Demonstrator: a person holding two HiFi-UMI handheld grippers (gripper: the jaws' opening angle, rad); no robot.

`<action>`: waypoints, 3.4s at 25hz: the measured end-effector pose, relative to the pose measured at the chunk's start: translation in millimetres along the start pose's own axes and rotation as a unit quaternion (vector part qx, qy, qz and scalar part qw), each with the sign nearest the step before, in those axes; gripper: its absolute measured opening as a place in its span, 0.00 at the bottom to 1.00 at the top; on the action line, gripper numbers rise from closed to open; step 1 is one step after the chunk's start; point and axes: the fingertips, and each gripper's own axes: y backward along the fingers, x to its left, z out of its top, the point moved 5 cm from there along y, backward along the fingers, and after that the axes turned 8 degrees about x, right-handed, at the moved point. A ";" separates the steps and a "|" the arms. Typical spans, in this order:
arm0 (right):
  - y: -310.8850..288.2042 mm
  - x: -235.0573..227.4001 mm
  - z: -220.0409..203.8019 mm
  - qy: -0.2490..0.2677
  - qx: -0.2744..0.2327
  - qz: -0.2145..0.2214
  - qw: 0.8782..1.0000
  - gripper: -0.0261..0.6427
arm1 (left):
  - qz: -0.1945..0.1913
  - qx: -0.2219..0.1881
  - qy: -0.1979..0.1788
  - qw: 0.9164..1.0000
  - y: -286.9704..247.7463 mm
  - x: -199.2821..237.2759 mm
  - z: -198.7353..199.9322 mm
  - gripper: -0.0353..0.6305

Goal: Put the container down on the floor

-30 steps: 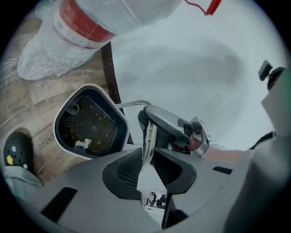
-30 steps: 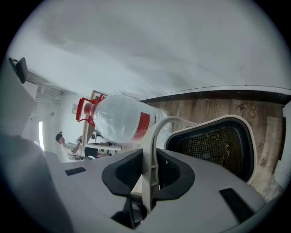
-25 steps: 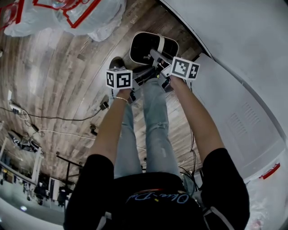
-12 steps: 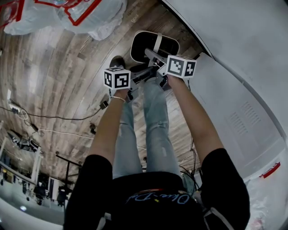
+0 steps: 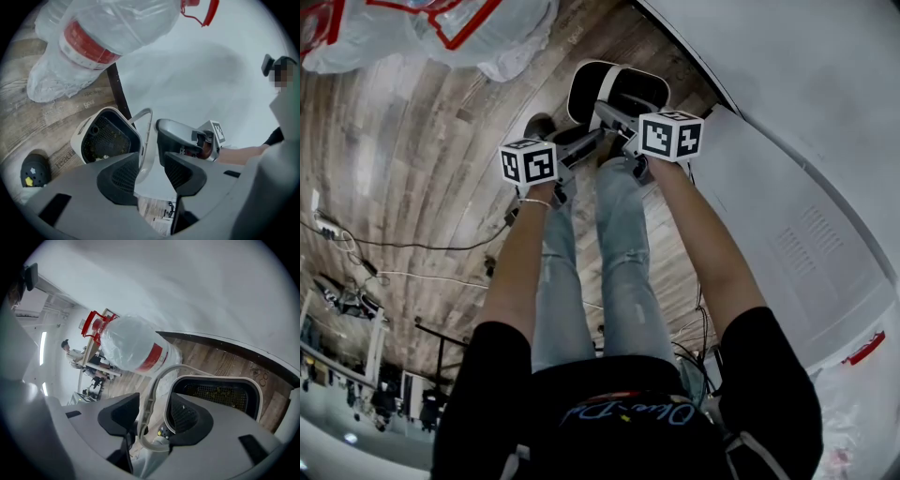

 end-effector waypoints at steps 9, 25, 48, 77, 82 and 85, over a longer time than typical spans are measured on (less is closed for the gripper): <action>2.4 5.7 -3.8 -0.011 -0.011 0.004 1.000 0.31 | 0.043 -0.023 0.004 0.999 22.1 16.1 6.7 0.31; 28.7 20.4 -6.0 -0.066 -0.087 0.004 0.994 0.31 | 0.076 -0.058 0.016 0.995 59.5 9.4 5.4 0.35; 212.8 156.1 41.2 0.019 -0.309 -0.039 0.950 0.04 | -0.122 -0.220 -0.139 0.958 141.1 -242.2 73.6 0.07; 447.8 395.2 61.1 0.266 -0.432 0.003 0.862 0.04 | 0.095 -0.190 -0.578 0.788 232.0 -584.0 52.4 0.06; 453.7 401.3 60.2 0.277 -0.435 0.002 0.857 0.04 | 0.082 -0.190 -0.577 0.790 227.5 -593.3 48.6 0.06; 455.4 402.0 60.0 0.282 -0.431 0.001 0.857 0.04 | 0.085 -0.192 -0.576 0.790 228.8 -591.5 48.4 0.06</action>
